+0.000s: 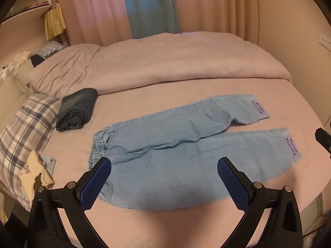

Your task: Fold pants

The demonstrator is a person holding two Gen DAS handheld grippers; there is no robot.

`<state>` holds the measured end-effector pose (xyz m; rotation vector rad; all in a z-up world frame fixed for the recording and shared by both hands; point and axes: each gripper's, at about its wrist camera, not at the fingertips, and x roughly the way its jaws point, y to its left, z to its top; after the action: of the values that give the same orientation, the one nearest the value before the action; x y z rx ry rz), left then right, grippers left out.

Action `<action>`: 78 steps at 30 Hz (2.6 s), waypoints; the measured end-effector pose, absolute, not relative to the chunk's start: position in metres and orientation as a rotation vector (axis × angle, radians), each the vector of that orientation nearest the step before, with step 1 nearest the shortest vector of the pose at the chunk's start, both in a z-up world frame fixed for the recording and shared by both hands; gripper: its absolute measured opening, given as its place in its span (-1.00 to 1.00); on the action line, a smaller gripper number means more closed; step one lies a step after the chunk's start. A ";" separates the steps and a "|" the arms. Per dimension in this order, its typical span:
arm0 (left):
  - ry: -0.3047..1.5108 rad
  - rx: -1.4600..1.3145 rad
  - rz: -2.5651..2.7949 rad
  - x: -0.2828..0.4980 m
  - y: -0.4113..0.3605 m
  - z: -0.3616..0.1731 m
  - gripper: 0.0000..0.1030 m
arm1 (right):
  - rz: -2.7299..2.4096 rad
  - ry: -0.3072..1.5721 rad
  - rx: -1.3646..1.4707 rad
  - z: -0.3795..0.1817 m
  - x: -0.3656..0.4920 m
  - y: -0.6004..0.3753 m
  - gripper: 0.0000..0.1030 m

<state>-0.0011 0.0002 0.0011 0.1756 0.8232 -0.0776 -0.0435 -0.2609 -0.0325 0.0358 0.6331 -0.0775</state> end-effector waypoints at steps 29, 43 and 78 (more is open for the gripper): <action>0.819 0.162 -0.091 -0.002 0.000 0.001 0.99 | -0.078 0.634 0.019 -0.034 -0.044 -0.255 0.98; 0.821 0.160 -0.090 -0.002 -0.001 0.000 0.99 | -0.074 0.637 0.016 -0.038 -0.044 -0.252 0.98; 0.819 0.152 -0.088 -0.004 0.004 -0.004 0.99 | -0.074 0.641 -0.004 -0.037 -0.043 -0.244 0.98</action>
<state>-0.0037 0.0045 -0.0042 0.1525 0.8191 -0.0877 -0.0427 -0.2443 -0.0373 -0.0039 0.6415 -0.0735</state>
